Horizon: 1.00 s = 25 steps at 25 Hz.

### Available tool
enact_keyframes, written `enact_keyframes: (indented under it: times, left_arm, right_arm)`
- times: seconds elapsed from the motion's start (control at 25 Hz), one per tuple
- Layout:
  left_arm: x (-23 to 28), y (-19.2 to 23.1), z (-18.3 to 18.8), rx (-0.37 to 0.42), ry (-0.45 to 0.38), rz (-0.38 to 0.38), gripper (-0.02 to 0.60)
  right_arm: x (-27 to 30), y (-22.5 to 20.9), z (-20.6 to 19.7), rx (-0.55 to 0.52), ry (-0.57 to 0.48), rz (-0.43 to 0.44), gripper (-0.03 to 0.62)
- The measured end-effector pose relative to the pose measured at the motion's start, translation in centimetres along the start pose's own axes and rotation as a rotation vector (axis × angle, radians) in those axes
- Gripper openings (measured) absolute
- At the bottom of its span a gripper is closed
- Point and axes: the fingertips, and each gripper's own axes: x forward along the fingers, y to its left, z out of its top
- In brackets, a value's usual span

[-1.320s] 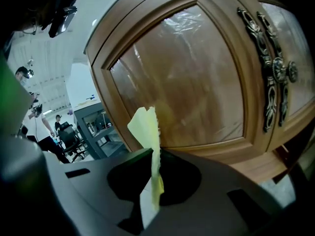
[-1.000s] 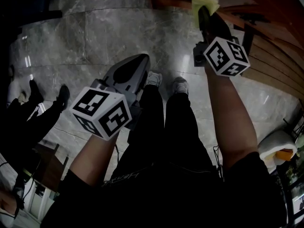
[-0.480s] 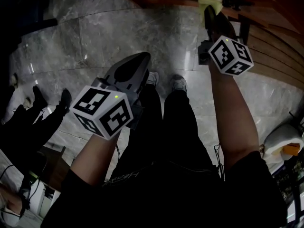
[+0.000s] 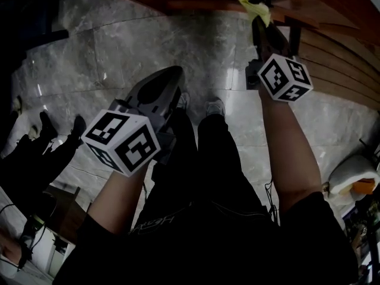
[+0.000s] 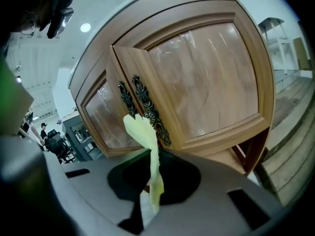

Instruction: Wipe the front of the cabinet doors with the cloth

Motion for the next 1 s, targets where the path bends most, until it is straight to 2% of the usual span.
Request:
enact_keyframes:
  times: [0.2,0.36,0.52,0.64,0.76,0.88,1.0]
  left_arm:
    - [-0.1,-2.6,1.0,0.002,-0.053,-0.014,0.006]
    - [-2.0,-5.5,1.2,0.022,-0.086,-0.01,0.006]
    - [-6.9,-10.1,2.4,0.054,-0.126,-0.015,0.006]
    - [-10.7,-14.5,4.5,0.097,-0.179,-0.042,0.006]
    - [-13.8,-18.7,7.6,0.181,-0.235,-0.072,0.006]
    - [-17.4,-23.4,9.1,0.352,-0.23,-0.088,0.006]
    - [-21.1,-28.0,9.9,0.47,-0.232,-0.121,0.006]
  right_arm:
    - [-3.9,0.4,0.9,-0.028,0.021,0.032,0.041]
    - [-8.9,2.1,3.5,-0.084,0.029,0.083,0.041]
    - [-15.9,6.9,8.0,-0.098,0.049,0.238,0.041]
    - [-20.8,11.7,12.3,-0.164,0.067,0.371,0.041]
    - [-25.0,16.1,17.3,-0.263,0.07,0.495,0.041]
    - [-30.0,20.3,21.9,-0.427,0.048,0.575,0.041]
    - [-34.9,23.4,25.9,-0.429,0.003,0.633,0.041]
